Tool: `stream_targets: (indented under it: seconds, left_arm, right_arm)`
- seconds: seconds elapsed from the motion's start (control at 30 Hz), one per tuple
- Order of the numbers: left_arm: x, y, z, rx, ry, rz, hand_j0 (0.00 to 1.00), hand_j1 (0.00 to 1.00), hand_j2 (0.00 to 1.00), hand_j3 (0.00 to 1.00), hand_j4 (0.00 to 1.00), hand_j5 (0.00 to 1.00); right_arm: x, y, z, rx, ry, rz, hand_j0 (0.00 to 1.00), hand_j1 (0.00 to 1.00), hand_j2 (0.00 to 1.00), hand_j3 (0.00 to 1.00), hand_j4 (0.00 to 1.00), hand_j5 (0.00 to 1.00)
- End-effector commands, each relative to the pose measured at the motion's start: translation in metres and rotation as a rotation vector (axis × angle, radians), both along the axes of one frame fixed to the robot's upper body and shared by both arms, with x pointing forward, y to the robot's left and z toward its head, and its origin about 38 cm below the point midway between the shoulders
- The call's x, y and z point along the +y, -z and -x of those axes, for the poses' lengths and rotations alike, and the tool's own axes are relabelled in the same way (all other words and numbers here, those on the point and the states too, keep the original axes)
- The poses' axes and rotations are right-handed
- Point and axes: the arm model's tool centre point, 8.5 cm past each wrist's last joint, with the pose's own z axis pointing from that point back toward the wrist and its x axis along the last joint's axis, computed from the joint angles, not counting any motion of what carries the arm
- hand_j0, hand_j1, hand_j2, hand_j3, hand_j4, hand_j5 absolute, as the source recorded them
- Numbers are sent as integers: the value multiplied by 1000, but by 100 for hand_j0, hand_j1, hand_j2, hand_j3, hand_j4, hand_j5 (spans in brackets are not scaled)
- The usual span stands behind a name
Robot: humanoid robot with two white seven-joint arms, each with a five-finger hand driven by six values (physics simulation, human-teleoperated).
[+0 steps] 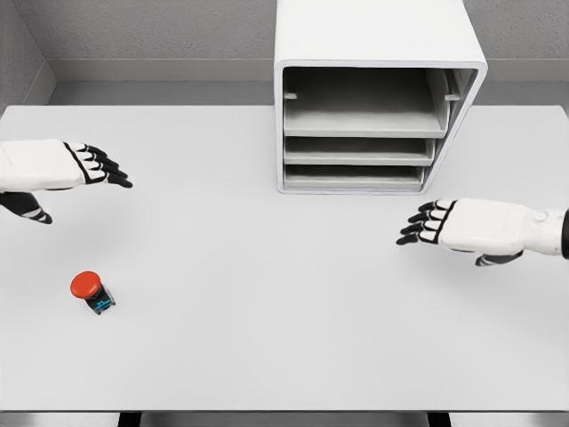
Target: Slide open multi-storey tabletop storage cabinets and put open load switch and slide close multi-storey tabletop storage cabinets
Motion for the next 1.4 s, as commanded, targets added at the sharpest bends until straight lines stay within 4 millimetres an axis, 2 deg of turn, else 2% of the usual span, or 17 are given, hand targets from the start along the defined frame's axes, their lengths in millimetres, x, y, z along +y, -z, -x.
stream_targets:
  seconds: [0.0,0.07,0.17,0.27,0.3,0.4,0.43,0.5,0.6,0.8,0.9,1.0,1.07,1.13,1.2,1.27,1.37]
  left_arm:
    - [1,0,0,3,-4,0,100,100,100,100,100,100]
    - [2,2,1,6,-5,-4,100,100,100,100,100,100]
    - [28,21,20,76,-56,-48,100,100,100,100,100,100]
    - [27,35,27,113,-52,-50,100,100,100,100,100,100]
    - [24,39,29,127,-43,-51,100,100,100,100,100,100]
    - [2,45,43,149,32,-43,100,100,100,100,100,100]
    - [-4,50,48,166,53,-40,100,100,100,100,100,100]
    - [-13,55,53,181,82,-33,100,100,100,100,100,100]
    - [-16,62,60,203,96,-32,100,100,100,100,100,100]
    - [-15,65,64,217,98,-38,100,100,100,100,100,100]
    - [-12,68,65,235,95,-63,84,84,84,84,84,84]
    - [-10,71,66,247,92,-77,79,79,79,79,79,79]
    - [-9,73,66,243,94,-92,77,77,77,77,77,77]
    - [-9,73,65,243,92,-93,74,74,74,74,74,74]
    - [-8,73,65,242,91,-94,73,73,73,73,73,73]
    - [-8,73,65,242,90,-95,66,66,66,66,66,66]
    - [-10,74,64,242,95,-91,50,50,50,50,50,50]
  right_arm:
    - [2,1,1,7,-4,-2,100,100,100,100,100,100]
    - [2,0,1,7,-5,-5,100,100,100,100,100,100]
    - [2,0,1,7,-6,-9,100,100,100,100,100,100]
    - [7,-10,-5,-21,-14,-22,100,100,100,100,100,100]
    - [14,-12,-8,-31,-28,-31,100,100,100,100,100,100]
    - [53,-20,-19,-53,-126,-50,100,100,100,100,100,100]
    - [57,-22,-21,-59,-137,-54,100,100,100,100,100,100]
    - [61,-31,-24,-82,-144,-62,100,100,100,100,100,100]
    - [68,-52,-25,-49,-163,-193,100,100,100,100,100,100]
    - [78,-65,-28,-36,-184,-281,100,100,100,100,100,100]
    - [85,-66,-31,-35,-195,-303,100,100,100,100,100,100]
    - [92,-73,-33,-52,-210,-318,100,100,100,100,100,100]
    - [94,-72,-45,-37,-142,-326,100,100,100,100,100,100]
    - [102,-61,-62,4,-100,-322,100,100,100,100,100,100]
    - [109,-54,-66,24,-107,-306,100,100,100,100,100,100]
    - [108,-56,-73,23,-92,-311,100,100,100,100,100,100]
    - [98,-62,-92,12,-41,-319,100,100,100,100,100,100]
